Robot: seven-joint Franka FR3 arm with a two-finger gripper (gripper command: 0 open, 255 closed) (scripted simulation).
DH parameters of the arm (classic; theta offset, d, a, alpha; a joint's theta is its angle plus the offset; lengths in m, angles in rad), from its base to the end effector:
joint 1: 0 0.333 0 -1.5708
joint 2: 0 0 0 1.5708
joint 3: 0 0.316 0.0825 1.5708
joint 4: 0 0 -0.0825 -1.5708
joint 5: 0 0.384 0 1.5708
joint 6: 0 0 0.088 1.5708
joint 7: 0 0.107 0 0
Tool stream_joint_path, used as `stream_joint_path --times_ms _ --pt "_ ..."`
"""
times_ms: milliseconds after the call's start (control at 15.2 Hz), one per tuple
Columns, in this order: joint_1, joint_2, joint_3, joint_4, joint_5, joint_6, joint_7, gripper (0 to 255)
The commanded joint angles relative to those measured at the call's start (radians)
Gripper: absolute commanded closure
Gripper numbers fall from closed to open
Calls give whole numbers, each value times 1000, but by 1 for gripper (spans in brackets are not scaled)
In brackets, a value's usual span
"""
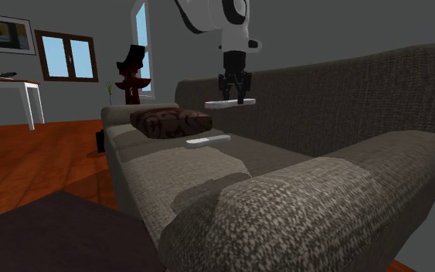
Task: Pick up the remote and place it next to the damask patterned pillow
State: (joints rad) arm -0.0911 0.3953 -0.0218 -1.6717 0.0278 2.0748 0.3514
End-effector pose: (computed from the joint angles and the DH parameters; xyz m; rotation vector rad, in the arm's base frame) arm 0.6597 -0.0719 0.3763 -3.0367 0.7366 -0.0093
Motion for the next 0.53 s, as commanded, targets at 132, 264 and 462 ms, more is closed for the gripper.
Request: stream_joint_path --times_ms 132,264,462 --pt "0 -18 0 30 -1 -48 2 255" --pt "0 -23 0 39 -1 -62 2 255" --pt "40 -81 17 -46 -9 -33 60 255"
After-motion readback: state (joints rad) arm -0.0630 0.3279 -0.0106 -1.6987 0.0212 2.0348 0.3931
